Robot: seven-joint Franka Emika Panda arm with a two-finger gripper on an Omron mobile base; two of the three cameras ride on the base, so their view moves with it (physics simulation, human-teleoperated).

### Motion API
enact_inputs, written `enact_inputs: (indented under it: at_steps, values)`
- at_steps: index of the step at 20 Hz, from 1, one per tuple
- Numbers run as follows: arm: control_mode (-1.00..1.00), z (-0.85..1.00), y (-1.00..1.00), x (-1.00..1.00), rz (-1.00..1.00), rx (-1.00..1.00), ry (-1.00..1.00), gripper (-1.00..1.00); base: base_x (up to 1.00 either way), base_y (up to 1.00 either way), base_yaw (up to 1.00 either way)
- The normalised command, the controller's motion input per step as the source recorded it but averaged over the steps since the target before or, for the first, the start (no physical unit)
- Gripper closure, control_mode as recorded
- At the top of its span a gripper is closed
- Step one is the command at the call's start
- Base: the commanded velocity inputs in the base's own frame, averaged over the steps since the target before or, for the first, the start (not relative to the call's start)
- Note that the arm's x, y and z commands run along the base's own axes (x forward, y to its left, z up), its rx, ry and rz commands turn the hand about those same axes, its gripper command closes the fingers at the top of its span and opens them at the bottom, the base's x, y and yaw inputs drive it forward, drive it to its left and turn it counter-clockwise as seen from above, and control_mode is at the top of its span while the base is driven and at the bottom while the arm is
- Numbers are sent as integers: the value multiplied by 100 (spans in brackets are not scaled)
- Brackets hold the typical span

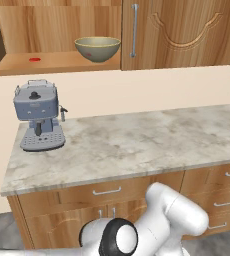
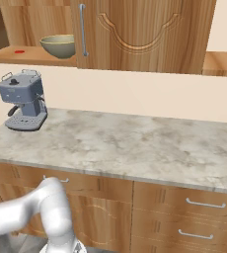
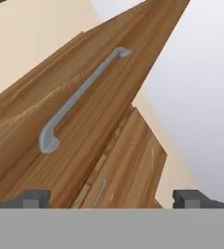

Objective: Pick the mug and place it in the sink. Pick the bowl and place it in the open cabinet and then close the cabinet.

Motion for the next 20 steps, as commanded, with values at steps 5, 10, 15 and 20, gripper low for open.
enact_inputs:
  at_steps: [5, 10, 15, 20]
  values:
    - [-100, -7, 23, 55, 0, -9, -10, -100, 0, 0, 0]
    - [-100, -7, 57, 11, 0, -7, -10, -100, 0, 0, 0]
    - [-100, -1, 9, 3, 0, -2, -11, -100, 0, 0, 0]
    - [-100, 0, -1, -2, 0, 0, -10, -100, 0, 0, 0]
